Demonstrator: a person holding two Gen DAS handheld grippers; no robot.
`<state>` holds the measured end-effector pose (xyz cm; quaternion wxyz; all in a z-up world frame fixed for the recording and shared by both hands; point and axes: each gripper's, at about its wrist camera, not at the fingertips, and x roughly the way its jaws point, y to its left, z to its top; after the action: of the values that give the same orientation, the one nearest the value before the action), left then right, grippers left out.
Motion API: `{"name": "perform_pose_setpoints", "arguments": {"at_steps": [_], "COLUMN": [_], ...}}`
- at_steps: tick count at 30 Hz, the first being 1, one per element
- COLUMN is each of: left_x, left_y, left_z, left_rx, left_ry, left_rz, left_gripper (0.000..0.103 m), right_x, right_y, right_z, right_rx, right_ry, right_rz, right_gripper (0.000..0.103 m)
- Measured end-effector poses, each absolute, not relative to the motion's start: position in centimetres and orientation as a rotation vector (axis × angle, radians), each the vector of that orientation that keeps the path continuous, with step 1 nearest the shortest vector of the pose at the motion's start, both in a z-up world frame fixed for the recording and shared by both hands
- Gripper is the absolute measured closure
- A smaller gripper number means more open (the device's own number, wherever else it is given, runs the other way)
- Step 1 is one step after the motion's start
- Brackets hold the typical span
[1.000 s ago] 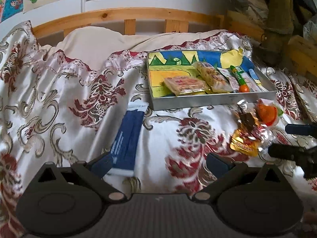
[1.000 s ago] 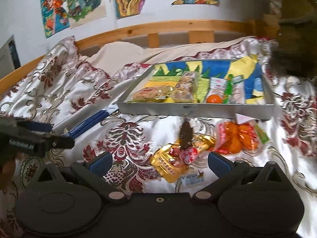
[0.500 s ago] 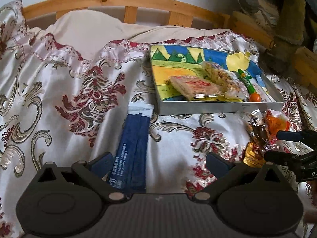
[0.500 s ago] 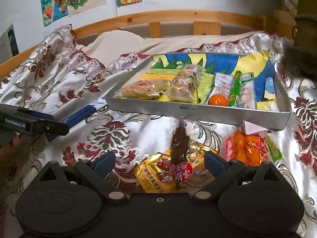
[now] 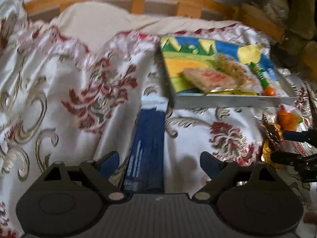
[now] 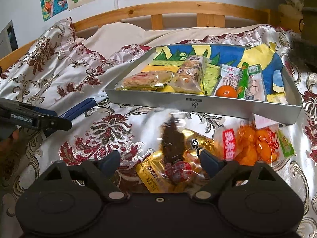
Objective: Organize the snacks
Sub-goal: 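Move the left tool to the blue pen box while the right tool approaches the brown jerky pack, then grasp the blue pen box with the left tool while the right tool grasps the brown jerky pack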
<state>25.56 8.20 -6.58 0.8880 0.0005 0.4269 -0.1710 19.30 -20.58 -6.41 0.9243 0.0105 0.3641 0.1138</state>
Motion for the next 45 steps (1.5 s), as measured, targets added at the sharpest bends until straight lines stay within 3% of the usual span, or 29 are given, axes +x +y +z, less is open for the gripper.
{"name": "perform_pose_setpoints", "arguments": {"at_steps": [2, 4, 5, 10, 20, 25, 27, 28, 33, 45], "left_x": [26.0, 26.0, 26.0, 25.8, 24.6, 25.1, 25.2, 25.2, 24.9, 21.4], "left_y": [8.5, 8.8, 8.9, 8.9, 6.7, 7.1, 7.3, 7.3, 7.0, 5.7], "left_z": [-7.1, -7.2, -7.1, -6.8, -6.3, -6.6, -6.8, -6.8, -6.7, -5.8], "left_rx": [-0.031, -0.046, -0.051, -0.076, -0.019, -0.061, -0.086, -0.085, -0.061, -0.048], "left_ry": [0.934, 0.932, 0.935, 0.951, 0.964, 0.944, 0.944, 0.94, 0.925, 0.965], "left_rz": [-0.345, -0.335, -0.334, -0.345, -0.379, -0.341, -0.334, -0.332, -0.32, -0.355], "left_gripper": [0.029, 0.036, 0.042, 0.052, 0.052, 0.032, 0.033, 0.034, 0.059, 0.061], "right_x": [19.2, 19.1, 19.0, 18.7, 17.6, 17.3, 17.2, 17.2, 17.0, 16.1], "right_y": [-20.4, -20.3, -20.1, -19.6, -18.4, -17.6, -17.1, -17.0, -16.4, -16.3], "right_z": [-6.6, -6.8, -6.9, -7.0, -7.1, -7.4, -7.5, -7.5, -7.7, -7.0], "right_rx": [0.013, 0.007, -0.003, -0.039, -0.043, -0.044, -0.056, -0.062, -0.098, -0.064], "right_ry": [0.751, 0.761, 0.758, 0.755, 0.784, 0.802, 0.799, 0.8, 0.8, 0.809], "right_rz": [0.223, 0.212, 0.203, 0.194, 0.246, 0.279, 0.284, 0.285, 0.287, 0.294], "right_gripper": [0.033, 0.039, 0.04, 0.042, 0.048, 0.046, 0.046, 0.046, 0.053, 0.053]}}
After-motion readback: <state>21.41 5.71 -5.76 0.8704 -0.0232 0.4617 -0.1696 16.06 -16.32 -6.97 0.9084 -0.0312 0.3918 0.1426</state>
